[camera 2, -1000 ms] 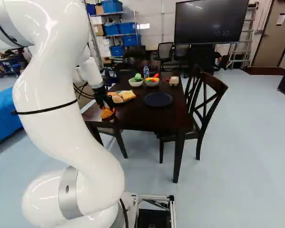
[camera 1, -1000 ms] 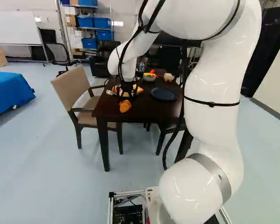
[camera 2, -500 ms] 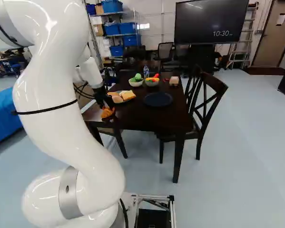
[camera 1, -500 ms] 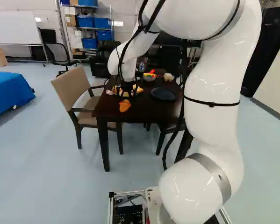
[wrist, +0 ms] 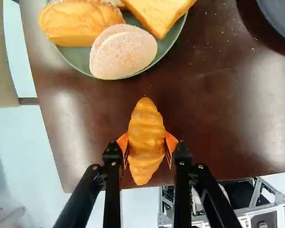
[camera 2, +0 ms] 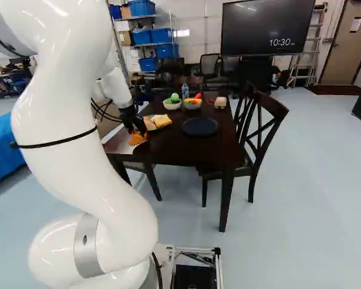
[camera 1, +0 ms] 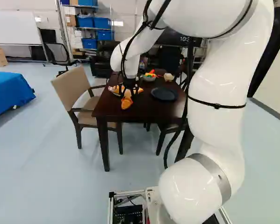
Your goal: Move the croissant to the empty plate
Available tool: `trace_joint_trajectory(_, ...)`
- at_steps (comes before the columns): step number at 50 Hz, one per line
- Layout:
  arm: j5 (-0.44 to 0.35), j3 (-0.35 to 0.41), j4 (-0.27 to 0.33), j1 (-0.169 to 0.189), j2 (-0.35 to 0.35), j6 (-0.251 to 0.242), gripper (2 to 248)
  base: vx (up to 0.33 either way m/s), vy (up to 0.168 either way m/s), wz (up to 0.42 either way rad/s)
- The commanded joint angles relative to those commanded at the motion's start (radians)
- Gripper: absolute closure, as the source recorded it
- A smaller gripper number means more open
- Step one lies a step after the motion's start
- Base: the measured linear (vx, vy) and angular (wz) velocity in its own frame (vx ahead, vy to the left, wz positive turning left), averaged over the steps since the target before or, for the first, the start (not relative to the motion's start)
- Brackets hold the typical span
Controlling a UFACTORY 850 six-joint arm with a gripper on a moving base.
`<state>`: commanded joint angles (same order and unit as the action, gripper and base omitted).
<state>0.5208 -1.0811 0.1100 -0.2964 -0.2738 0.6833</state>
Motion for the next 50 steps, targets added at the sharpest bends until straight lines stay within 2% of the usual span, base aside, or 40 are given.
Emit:
trace_joint_trajectory(29, 0.047, -0.005, 0.000, 0.110, 0.071, 0.000, 138, 0.000, 0.000, 0.000)
trace_joint_trajectory(50, 0.074, -0.053, 0.007, 0.187, 0.084, 0.000, 138, 0.000, 0.000, 0.000)
